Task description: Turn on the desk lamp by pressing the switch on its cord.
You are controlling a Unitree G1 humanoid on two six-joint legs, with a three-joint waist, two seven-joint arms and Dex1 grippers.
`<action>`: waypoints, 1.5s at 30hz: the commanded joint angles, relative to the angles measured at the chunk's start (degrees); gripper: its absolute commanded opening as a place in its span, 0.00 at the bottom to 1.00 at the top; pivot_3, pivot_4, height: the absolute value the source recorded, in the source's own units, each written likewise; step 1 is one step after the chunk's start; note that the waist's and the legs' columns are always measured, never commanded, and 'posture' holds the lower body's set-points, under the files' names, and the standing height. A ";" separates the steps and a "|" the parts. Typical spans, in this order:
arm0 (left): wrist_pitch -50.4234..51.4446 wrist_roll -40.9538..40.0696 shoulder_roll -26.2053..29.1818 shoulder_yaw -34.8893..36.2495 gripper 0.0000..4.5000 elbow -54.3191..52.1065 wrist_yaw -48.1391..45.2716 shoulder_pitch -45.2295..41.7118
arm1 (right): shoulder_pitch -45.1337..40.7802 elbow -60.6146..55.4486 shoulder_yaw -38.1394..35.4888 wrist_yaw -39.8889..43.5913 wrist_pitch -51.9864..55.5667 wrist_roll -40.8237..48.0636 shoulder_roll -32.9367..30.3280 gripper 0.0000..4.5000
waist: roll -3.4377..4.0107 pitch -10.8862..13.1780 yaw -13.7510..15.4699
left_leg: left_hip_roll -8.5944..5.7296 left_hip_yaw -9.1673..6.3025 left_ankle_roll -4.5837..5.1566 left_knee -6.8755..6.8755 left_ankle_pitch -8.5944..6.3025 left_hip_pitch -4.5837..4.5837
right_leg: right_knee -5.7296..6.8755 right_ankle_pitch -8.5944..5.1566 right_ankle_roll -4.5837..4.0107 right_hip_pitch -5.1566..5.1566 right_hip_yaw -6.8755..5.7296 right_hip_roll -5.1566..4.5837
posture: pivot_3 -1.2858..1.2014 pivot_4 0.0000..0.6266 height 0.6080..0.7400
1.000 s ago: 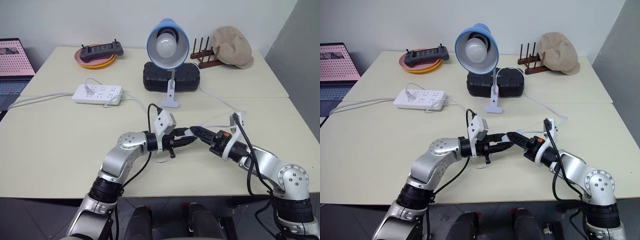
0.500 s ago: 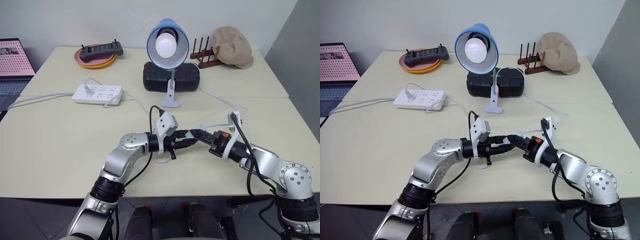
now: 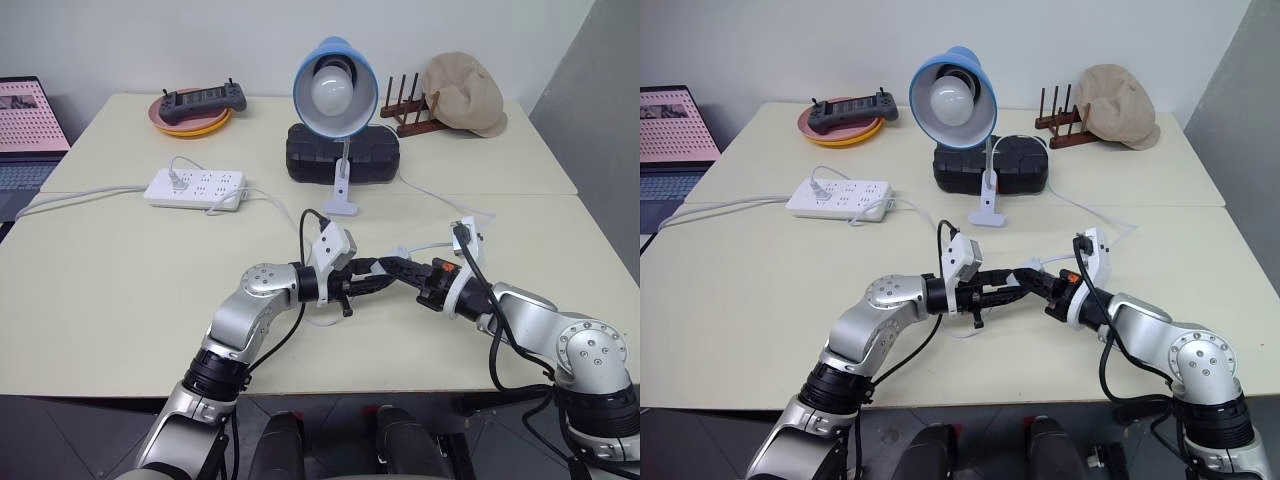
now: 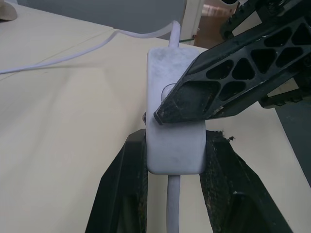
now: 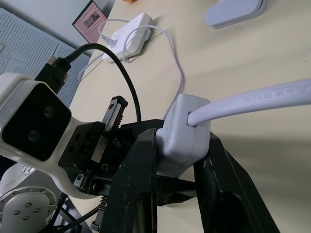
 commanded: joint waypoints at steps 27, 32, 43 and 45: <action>-10.28 9.33 8.45 -3.69 0.24 15.77 -8.18 -10.67 | 5.79 -8.41 -7.98 44.56 -3.73 -29.30 -32.99 0.99 | 0.09 0.03 -0.05 | -0.01 0.02 0.00 0.00 0.00 0.05 | -0.04 -0.17 -0.29 -0.02 -0.01 0.00 | 0.52 0.24 1.00; -14.43 11.64 8.00 -5.17 0.32 25.16 -12.84 -15.36 | 3.89 -7.16 -5.21 49.07 -9.03 -40.12 -31.14 1.00 | 0.09 0.03 0.06 | -0.04 0.07 0.00 -0.02 0.00 -0.12 | -0.20 -0.12 -0.19 -0.08 -0.01 -0.06 | 0.52 0.24 1.00; -9.77 7.25 16.14 0.12 0.85 19.04 -23.47 -15.43 | 2.16 -0.99 -3.40 57.53 -11.75 -49.50 -26.65 1.00 | 0.08 0.05 -0.12 | -0.03 0.06 0.00 -0.06 -0.01 -0.21 | -0.12 -0.01 0.03 -0.20 -0.03 -0.05 | 0.52 0.24 1.00; -6.38 5.15 19.80 2.34 0.95 14.12 -24.59 -13.41 | 2.05 -0.07 -3.29 59.56 -12.21 -50.75 -26.83 1.00 | 0.09 0.05 -0.47 | 0.00 0.07 0.00 -0.08 -0.01 -0.17 | -0.09 -0.01 0.03 -0.21 -0.02 -0.04 | 0.52 0.24 1.00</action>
